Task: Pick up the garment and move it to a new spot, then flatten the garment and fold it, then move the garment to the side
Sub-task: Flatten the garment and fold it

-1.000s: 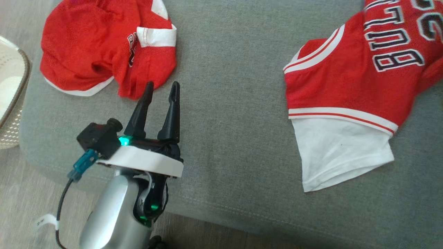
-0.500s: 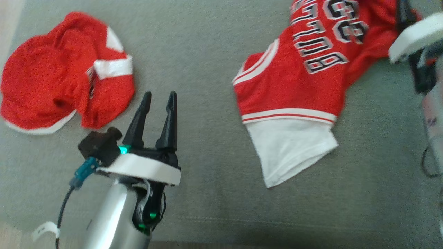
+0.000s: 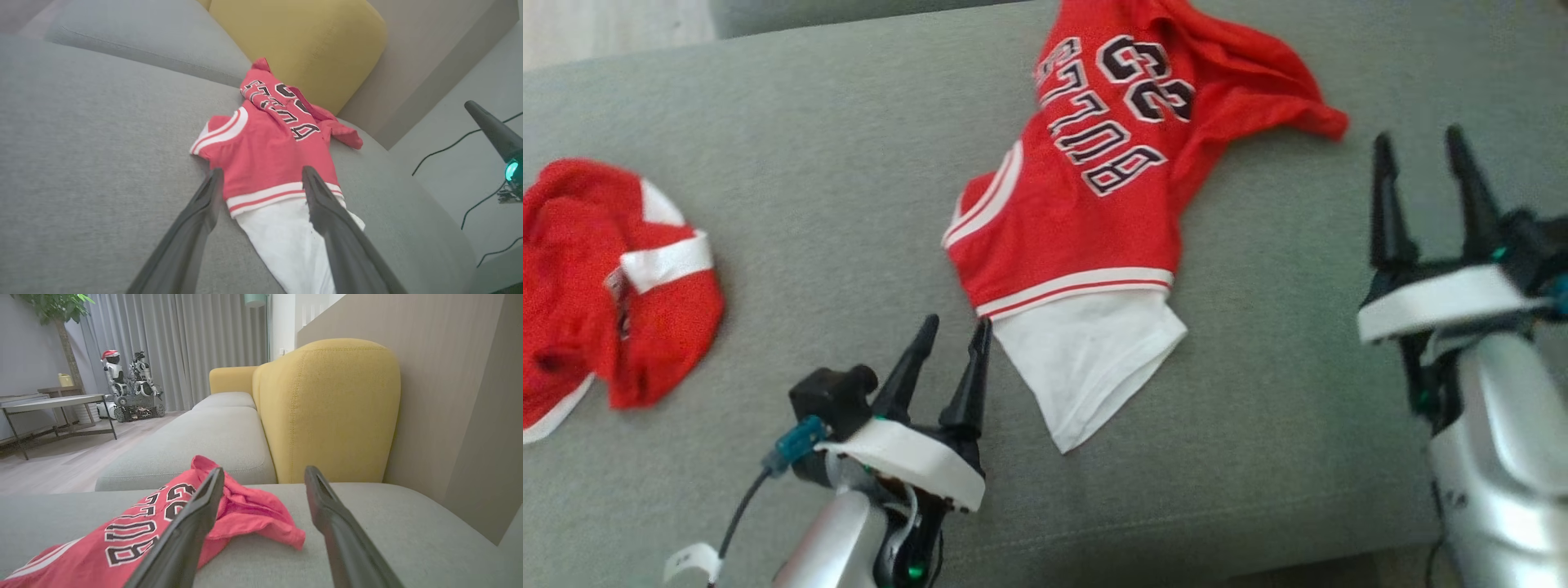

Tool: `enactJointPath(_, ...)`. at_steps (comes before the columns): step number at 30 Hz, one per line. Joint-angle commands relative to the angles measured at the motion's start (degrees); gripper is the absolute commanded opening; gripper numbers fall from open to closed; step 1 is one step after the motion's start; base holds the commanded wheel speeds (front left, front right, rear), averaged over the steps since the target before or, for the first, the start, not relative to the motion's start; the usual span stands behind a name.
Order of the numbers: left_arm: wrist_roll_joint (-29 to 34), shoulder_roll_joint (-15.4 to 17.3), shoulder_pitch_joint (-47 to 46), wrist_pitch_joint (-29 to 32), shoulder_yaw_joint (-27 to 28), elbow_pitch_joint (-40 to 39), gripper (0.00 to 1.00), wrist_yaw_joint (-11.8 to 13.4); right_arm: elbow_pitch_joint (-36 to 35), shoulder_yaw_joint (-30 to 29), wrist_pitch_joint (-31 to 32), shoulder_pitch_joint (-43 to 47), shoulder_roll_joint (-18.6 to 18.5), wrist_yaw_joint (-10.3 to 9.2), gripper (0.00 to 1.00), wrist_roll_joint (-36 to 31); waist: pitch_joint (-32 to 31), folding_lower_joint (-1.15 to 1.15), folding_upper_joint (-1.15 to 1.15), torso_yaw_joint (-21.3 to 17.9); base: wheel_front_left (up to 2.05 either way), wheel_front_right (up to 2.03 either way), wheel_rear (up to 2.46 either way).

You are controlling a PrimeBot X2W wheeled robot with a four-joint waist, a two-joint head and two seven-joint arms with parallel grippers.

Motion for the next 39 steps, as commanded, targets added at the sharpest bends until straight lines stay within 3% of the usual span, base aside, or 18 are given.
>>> enactJointPath(1, -0.62, 0.43, -1.78, -0.45, 1.03, -0.26, 1.0, 0.08, -3.68, 0.79, -0.12, 0.21, 1.0, 0.42, 1.0, -0.89, 0.0, 0.0, 0.0, -1.79, 0.0, 0.0, 0.0)
enactJointPath(9, -6.42, 0.43, -5.55, -0.34, -5.41, 9.85, 1.0, 1.03, -11.51, -1.12, 2.65, 4.52, 2.97, 0.42, 1.0, -3.22, 1.15, 0.0, 0.0, -4.22, 0.0, 0.0, 0.0)
enactJointPath(19, -10.8, 0.43, -12.61, 1.49, -12.1, 20.27, 1.0, 5.83, -14.81, -1.13, 3.8, 5.53, 4.03, 0.42, 1.0, -3.54, 2.15, 0.0, 0.0, -6.15, 0.0, 0.0, 0.0)
enactJointPath(23, -12.53, 0.43, -14.33, 1.56, -14.35, 22.15, 0.98, 5.28, -15.41, -1.52, 3.8, 5.63, 4.19, 0.42, 1.0, -3.62, 2.52, 0.0, 0.0, -6.24, 0.0, 0.0, 0.0)
enactJointPath(24, -13.07, 0.43, -14.56, 1.52, -14.88, 22.41, 0.27, 4.91, -15.42, -1.63, 3.78, 5.7, 4.18, 0.42, 1.0, -3.63, 2.48, 0.0, 0.0, -6.19, 0.0, 0.0, 0.0)
enactJointPath(25, -13.61, 0.43, -14.76, 1.42, -15.28, 22.65, 0.0, 4.73, -15.4, -1.77, 3.77, 5.76, 4.16, 0.42, 1.0, -3.65, 2.43, 0.0, 0.0, -6.09, 0.0, 0.0, 0.0)
enactJointPath(31, -14.34, 0.43, -16.17, -0.15, -13.78, 22.92, 0.0, 6.11, -14.57, -2.67, 4.14, 6.16, 4.4, 0.42, 1.0, -3.86, 1.47, 0.0, 0.0, -4.58, 0.0, 0.0, 0.0)
enactJointPath(39, -8.73, 2.19, -15.51, -0.42, -2.8, 14.64, 0.0, 8.62, -12.0, -3.8, 5.77, 6.26, 5.04, 0.42, 1.0, -3.51, 0.84, 0.0, 0.0, -2.73, 0.0, 0.0, 0.0)
